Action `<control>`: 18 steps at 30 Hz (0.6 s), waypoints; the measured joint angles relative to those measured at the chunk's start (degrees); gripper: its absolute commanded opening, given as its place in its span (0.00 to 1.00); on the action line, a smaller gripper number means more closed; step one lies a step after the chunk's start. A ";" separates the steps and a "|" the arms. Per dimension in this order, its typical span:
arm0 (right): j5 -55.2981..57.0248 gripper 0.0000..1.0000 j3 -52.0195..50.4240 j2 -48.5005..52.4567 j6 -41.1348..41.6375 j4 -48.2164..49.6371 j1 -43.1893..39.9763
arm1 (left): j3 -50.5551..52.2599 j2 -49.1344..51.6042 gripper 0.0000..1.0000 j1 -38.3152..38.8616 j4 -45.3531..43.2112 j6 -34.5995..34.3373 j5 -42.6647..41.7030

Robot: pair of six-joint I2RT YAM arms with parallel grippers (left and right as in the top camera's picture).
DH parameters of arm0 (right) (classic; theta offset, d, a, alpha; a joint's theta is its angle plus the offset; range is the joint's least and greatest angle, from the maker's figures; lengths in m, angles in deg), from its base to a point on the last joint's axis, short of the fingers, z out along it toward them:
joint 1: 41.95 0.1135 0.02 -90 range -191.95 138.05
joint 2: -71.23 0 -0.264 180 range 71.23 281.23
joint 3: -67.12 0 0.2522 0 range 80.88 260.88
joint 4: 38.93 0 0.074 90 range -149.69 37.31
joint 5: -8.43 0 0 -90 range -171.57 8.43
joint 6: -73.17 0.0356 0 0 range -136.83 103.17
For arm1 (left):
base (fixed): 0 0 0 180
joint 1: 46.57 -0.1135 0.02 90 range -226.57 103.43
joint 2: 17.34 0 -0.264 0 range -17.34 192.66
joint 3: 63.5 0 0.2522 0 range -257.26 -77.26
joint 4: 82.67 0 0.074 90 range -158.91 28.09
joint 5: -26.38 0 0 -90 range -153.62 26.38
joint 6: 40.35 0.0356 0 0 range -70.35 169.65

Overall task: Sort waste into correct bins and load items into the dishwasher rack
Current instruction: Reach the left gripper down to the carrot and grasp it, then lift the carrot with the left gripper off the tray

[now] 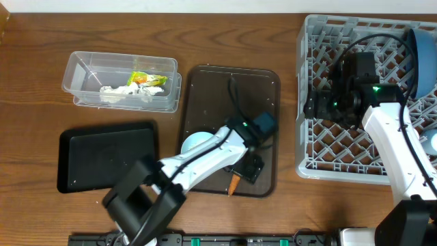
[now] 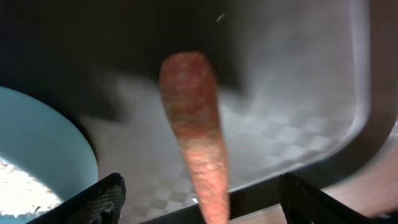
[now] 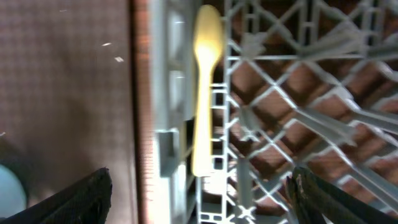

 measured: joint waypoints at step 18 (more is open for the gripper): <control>-3.82 0.88 -0.22 4.02 2.03 2.14 -3.10 | 0.07 1.31 0.82 0.39 -0.92 -6.75 1.36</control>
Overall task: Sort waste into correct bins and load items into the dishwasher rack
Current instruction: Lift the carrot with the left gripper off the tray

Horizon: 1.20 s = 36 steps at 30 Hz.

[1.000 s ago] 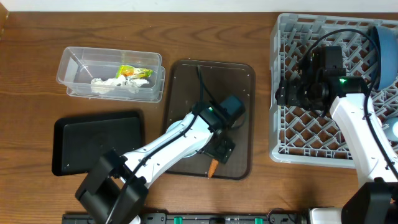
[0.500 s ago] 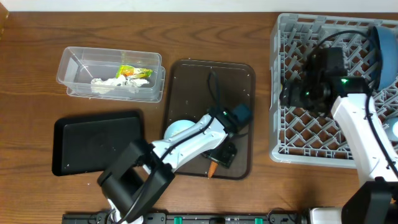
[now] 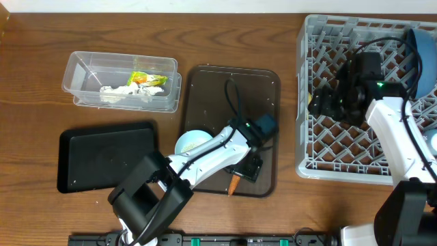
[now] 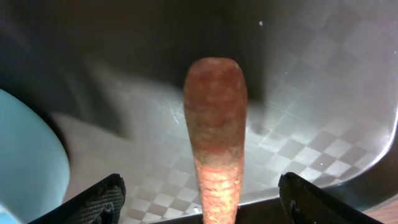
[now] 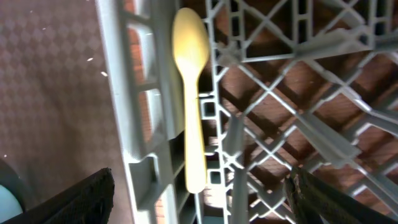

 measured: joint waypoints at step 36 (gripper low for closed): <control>0.00 0.88 0.00 0.00 0.00 -0.83 0.00 | 1.57 2.64 0.14 0.55 -1.22 -1.44 0.59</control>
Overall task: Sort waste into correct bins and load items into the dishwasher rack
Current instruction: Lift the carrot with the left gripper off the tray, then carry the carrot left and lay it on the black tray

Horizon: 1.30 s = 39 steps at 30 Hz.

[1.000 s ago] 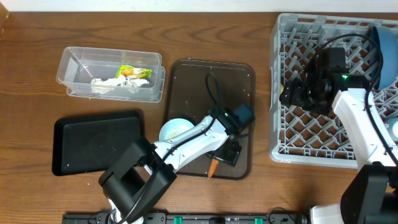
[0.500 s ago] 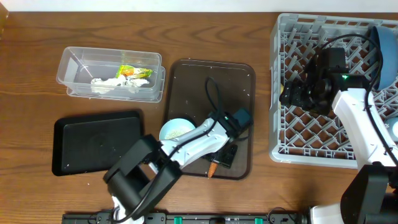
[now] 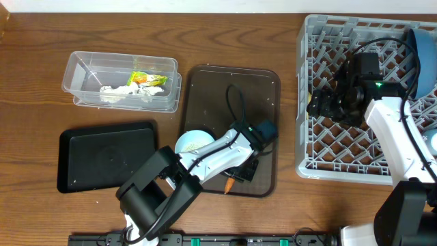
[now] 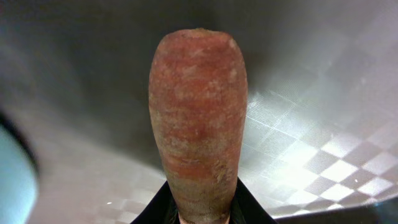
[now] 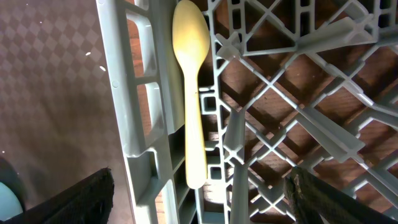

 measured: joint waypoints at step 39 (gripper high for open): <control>0.52 0.88 0.00 0.00 -0.04 -0.17 0.00 | 1.05 -24.24 0.06 -65.81 6.03 -13.11 14.75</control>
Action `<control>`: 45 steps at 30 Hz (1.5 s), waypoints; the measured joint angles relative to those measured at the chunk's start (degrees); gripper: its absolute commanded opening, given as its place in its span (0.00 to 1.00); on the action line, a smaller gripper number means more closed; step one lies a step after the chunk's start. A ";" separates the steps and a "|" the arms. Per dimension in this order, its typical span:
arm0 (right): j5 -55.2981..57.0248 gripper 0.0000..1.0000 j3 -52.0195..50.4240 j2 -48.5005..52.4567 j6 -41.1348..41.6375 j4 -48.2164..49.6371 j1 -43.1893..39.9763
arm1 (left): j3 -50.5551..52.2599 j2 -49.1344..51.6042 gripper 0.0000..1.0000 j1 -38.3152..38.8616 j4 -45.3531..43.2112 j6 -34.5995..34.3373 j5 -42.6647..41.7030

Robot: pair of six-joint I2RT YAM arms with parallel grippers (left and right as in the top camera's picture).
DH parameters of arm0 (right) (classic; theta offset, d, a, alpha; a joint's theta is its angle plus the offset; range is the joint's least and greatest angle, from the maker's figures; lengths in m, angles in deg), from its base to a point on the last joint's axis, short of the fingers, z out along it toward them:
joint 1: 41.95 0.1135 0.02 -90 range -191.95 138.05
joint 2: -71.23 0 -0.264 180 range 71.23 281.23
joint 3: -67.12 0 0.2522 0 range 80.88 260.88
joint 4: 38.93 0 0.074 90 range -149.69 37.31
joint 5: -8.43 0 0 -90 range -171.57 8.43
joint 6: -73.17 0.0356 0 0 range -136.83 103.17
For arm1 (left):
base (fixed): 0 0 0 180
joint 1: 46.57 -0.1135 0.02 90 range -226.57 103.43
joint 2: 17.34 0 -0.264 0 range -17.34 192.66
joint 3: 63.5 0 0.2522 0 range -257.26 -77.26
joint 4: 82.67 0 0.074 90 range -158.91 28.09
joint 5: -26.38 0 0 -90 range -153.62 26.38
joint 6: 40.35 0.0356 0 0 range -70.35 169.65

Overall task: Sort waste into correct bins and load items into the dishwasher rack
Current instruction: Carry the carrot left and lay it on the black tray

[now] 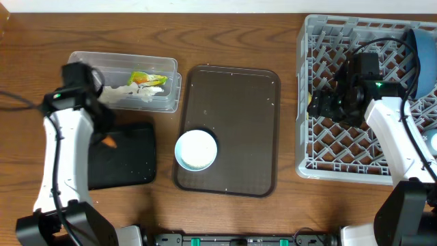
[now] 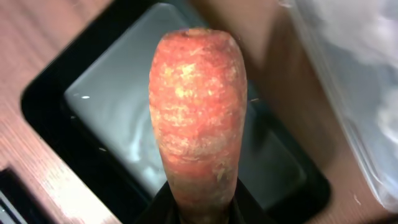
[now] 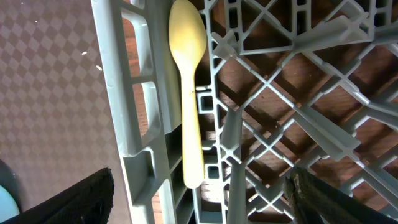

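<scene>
An orange carrot (image 2: 198, 112) stands end-up in my left gripper (image 2: 199, 208), which is shut on its lower end. It hangs over the black tray (image 2: 124, 106) at the table's left. Overhead, the carrot (image 1: 108, 142) shows just past the left gripper (image 1: 102, 135), above the black tray (image 1: 133, 167). My right gripper (image 3: 199, 186) is open above the left edge of the grey dishwasher rack (image 3: 134, 93), where a yellow spoon (image 3: 189, 93) lies in a slot. Overhead, the right gripper (image 1: 321, 106) sits over the rack (image 1: 369, 167).
A clear bin (image 1: 85, 72) holding wrappers and tissue stands behind the black tray. The brown tray (image 1: 232, 102) in the middle carries a light blue bowl (image 1: 196, 149). A blue bowl (image 1: 423, 58) stands in the rack's far right.
My left gripper has moved with the carrot from the front of the brown tray to over the black tray at the left. The right gripper stays open over the spoon.
My left gripper was open over the carrot lying on the brown tray beside the bowl, then lower over it, then shut on it. Now it holds the carrot above the black tray. My right gripper stayed open above the yellow spoon in the rack throughout.
</scene>
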 measured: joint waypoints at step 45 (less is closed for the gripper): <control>0.11 0.88 0.00 0.00 -0.02 -0.02 0.00 | 9.62 16.39 0.22 -6.38 -32.00 -1.68 -13.70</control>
